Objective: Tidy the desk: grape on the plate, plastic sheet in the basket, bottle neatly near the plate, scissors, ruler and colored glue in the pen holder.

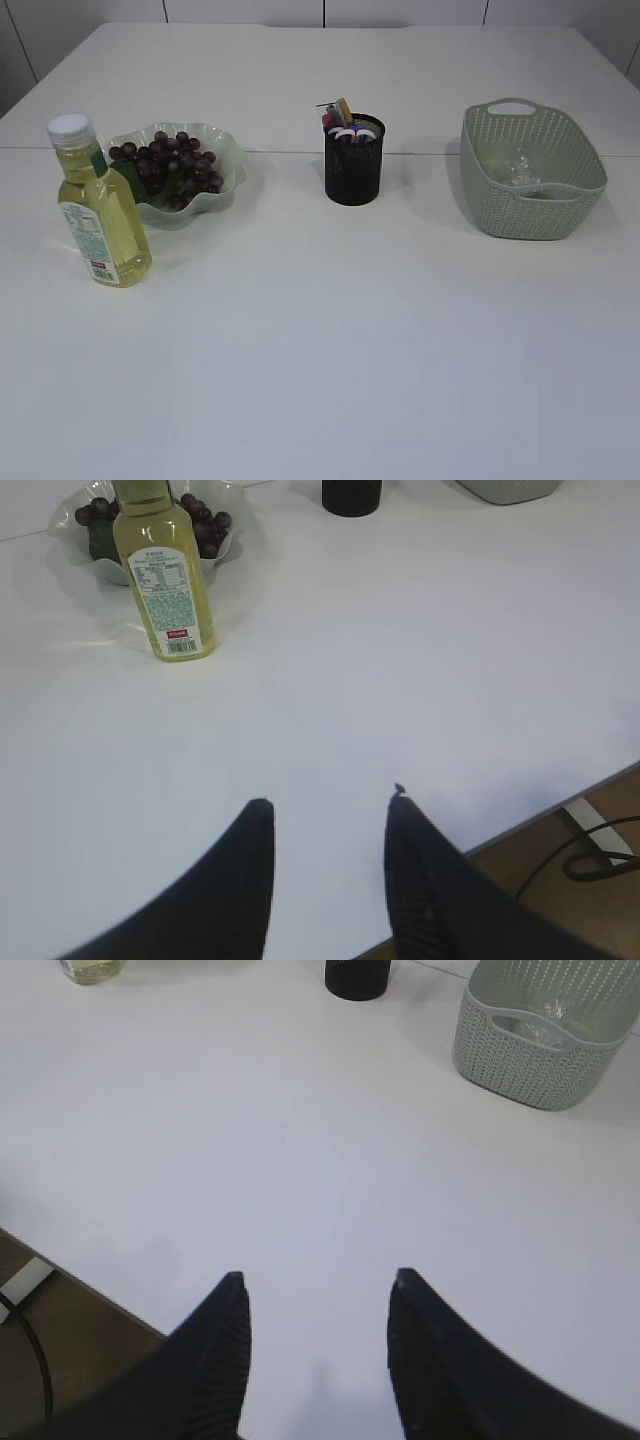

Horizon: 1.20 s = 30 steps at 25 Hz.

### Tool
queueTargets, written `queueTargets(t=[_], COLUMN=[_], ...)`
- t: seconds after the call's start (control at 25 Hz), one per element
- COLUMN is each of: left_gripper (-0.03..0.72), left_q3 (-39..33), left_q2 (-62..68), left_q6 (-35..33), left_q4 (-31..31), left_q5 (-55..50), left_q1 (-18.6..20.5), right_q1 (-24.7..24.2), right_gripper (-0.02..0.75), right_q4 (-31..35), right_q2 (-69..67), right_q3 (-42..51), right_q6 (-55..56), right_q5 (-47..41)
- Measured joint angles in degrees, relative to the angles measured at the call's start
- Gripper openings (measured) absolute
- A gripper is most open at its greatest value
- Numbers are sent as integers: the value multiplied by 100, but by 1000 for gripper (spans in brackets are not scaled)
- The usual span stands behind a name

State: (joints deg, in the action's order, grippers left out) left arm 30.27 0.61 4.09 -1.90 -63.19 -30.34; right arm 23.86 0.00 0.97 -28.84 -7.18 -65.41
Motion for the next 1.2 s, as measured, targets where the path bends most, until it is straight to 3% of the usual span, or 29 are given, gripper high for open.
queueTargets(t=[0.32, 0.44, 0.6, 0.76, 0.84, 0.92, 1.2], left_gripper=[247, 246, 246, 246, 246, 246, 246], left_q3=[0, 0, 0, 0, 0, 0, 0], left_q2=[0, 0, 0, 0, 0, 0, 0], left_q6=[0, -10, -10, -10, -10, -10, -10], left_q4=[0, 0, 11, 34, 34, 34, 45], left_q5=[0, 0, 0, 0, 0, 0, 0], left_q1=[0, 79, 818, 2017, 2648, 3021, 3130], right_q1=[-12, -301, -1129, -1944, -2193, -2268, -2278], right_gripper=[364, 364, 365, 365, 365, 364, 365], right_q4=[0, 0, 0, 0, 0, 0, 0], right_q2=[0, 0, 0, 0, 0, 0, 0], right_q3=[10, 10, 10, 10, 10, 10, 10], right_q6=[10, 10, 10, 10, 10, 10, 10], right_q5=[0, 0, 0, 0, 0, 0, 0])
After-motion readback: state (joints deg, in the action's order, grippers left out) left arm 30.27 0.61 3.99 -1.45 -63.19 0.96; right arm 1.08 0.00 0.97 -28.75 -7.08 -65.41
